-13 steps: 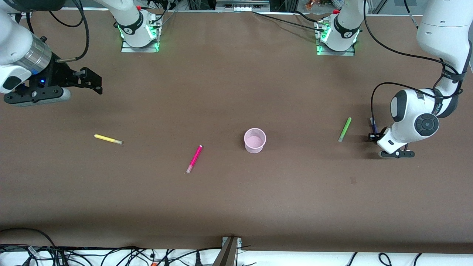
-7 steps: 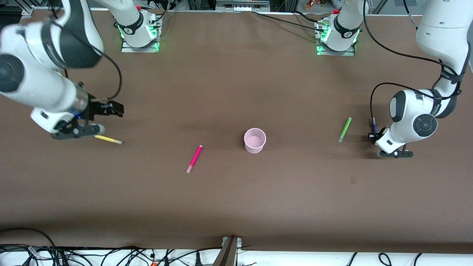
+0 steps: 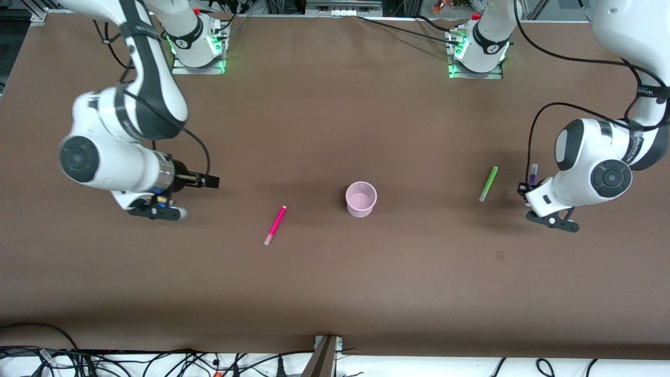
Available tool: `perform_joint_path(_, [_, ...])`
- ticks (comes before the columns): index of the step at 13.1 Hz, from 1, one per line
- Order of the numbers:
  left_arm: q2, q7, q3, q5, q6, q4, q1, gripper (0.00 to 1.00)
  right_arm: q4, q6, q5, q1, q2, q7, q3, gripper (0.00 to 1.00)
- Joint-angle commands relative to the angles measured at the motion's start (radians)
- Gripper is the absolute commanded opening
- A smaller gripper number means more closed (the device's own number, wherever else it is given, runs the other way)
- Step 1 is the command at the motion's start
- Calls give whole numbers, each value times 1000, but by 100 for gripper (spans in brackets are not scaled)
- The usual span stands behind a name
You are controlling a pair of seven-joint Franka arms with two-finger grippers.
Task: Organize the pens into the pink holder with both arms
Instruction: 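Lift the purple marker with the left gripper while the right gripper reaches the pink marker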
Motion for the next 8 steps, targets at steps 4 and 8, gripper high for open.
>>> perform_joint_path(4, [21,118,-215,-178,-147,149,-10,0,20,214,90,115,165,313,-6,99])
perform_joint_path(8, [79,134,-390,-258,78,150,-40,0,45,256,237,120,246,335,-6,98])
